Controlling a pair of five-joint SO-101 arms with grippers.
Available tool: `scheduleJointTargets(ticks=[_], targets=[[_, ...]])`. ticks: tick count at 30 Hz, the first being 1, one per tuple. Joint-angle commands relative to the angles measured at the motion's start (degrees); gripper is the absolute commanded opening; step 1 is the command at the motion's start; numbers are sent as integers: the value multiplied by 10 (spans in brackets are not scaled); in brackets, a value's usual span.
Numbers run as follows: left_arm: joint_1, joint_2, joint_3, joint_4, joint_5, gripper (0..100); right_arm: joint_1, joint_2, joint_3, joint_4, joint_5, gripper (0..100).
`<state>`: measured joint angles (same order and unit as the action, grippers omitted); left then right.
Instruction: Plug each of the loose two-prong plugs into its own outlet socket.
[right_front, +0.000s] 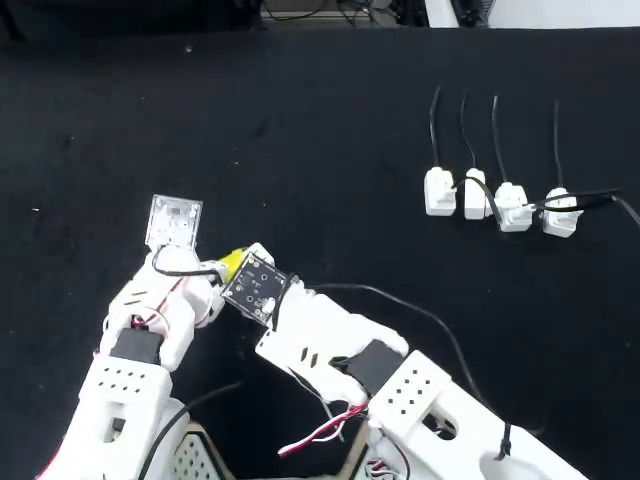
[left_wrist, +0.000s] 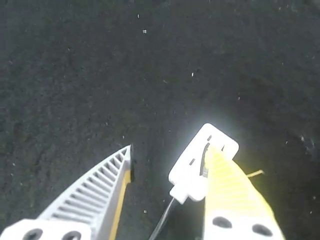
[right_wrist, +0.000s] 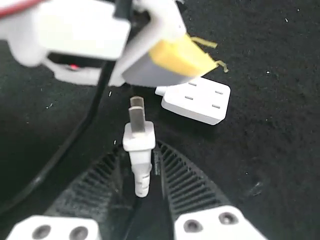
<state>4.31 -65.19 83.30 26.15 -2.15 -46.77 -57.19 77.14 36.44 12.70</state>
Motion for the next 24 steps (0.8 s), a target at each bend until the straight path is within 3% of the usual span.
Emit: scheduleJointTargets(ticks=[1,5,12,24], targets=[[16,-8,-81,67,3,234,12,-14,-1,-49,0,11],[66,-8,-105,134,0,234,12,-14,0,-59,0,11],[77,-66,-99,116,-3,234,12,-14,1,-57,0,11],[76,-280,85,111,-33,234,27,-19,-61,25,-25,11]])
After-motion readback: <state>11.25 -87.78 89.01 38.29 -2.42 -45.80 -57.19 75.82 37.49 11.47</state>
